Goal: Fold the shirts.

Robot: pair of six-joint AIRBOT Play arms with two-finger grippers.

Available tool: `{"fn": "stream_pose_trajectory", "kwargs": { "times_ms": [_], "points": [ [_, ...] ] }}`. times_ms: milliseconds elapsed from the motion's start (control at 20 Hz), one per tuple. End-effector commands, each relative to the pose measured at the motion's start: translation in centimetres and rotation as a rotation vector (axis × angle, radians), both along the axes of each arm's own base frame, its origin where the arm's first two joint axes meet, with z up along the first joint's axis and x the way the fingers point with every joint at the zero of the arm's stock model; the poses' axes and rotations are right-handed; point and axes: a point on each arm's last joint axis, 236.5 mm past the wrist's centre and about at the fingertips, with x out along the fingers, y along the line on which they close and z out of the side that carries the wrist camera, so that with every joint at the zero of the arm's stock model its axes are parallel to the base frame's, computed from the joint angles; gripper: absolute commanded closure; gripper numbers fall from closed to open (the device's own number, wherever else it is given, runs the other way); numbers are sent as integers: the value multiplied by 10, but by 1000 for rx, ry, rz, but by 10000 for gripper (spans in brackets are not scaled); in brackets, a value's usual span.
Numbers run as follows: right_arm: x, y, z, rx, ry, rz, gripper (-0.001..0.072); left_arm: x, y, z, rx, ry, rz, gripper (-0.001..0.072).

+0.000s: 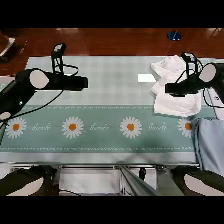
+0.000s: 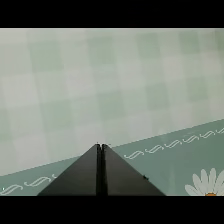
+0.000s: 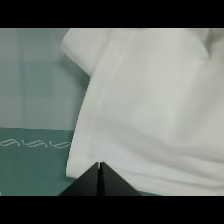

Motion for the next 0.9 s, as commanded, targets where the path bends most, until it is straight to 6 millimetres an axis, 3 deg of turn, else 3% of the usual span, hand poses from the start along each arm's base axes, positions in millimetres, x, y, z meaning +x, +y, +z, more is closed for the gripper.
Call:
{"fn": "stream_pose_trajectory", "kwargs": {
  "times_ms": [0,600,700,850],
  "points": [
    [0,0,0,0,1,0,690,0,0,0,0,0,1,687],
    [0,0,0,0,-2,1,690,0,0,0,0,0,1,686],
    [15,0,6,2,-68,-4,690,0,0,0,0,0,1,686],
    [52,-5,25,-21,-246,-9,689,1,0,0,0,-1,1,687]
  ]
}}
